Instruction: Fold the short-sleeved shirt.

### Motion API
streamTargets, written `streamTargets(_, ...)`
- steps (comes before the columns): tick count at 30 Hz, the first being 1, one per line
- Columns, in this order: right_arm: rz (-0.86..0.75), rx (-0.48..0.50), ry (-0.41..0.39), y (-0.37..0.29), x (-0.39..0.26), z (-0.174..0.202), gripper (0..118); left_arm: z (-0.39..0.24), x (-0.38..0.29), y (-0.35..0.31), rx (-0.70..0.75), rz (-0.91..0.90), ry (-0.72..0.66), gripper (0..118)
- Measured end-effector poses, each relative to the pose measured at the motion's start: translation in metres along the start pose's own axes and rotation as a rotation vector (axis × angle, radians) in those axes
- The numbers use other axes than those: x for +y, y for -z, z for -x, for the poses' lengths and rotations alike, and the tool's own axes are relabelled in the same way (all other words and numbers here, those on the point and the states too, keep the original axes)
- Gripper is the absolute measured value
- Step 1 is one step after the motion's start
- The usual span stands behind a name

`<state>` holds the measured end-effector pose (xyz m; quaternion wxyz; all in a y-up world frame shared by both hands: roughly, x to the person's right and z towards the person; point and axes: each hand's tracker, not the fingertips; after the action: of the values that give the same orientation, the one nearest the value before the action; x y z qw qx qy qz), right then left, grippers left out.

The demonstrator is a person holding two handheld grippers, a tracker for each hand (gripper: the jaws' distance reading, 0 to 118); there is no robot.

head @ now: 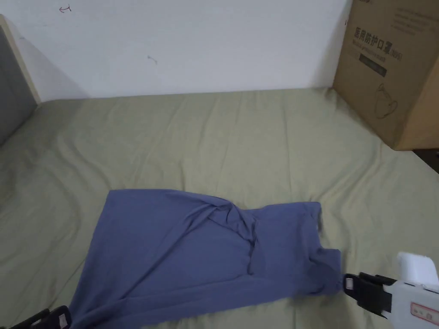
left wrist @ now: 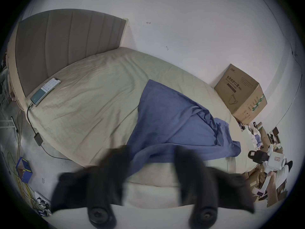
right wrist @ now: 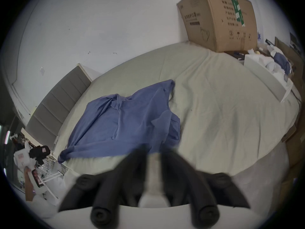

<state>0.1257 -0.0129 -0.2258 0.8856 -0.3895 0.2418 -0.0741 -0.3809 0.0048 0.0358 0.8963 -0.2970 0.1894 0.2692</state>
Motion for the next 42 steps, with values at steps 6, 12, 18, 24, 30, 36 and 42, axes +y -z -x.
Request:
streamTargets(6,0.035,0.028,-0.001,-0.004,-0.025,0.014,0,0.011,-0.020,0.006,-0.008,0.035,-0.028,0)
streamTargets(12,0.077,0.032,-0.054,0.009,-0.029,0.038,0,0.019,-0.022,0.021,0.074,0.060,0.040,22)
streamTargets(18,0.110,0.045,-0.112,0.017,-0.023,0.053,0,0.030,-0.019,0.066,0.153,0.123,0.148,113)
streamTargets(24,0.137,0.030,-0.097,0.027,-0.019,0.041,0,0.014,-0.033,0.099,0.039,0.299,0.226,26)
streamTargets(30,0.166,-0.065,-0.144,0.042,-0.017,0.030,22,0.000,-0.032,0.094,0.072,0.254,0.237,8)
streamTargets(36,0.152,-0.122,-0.129,0.057,-0.015,0.013,96,-0.003,-0.029,0.086,0.096,0.251,0.261,8)
streamTargets(42,0.146,-0.108,-0.119,0.073,-0.014,0.009,56,-0.003,-0.027,0.090,0.097,0.269,0.240,8)
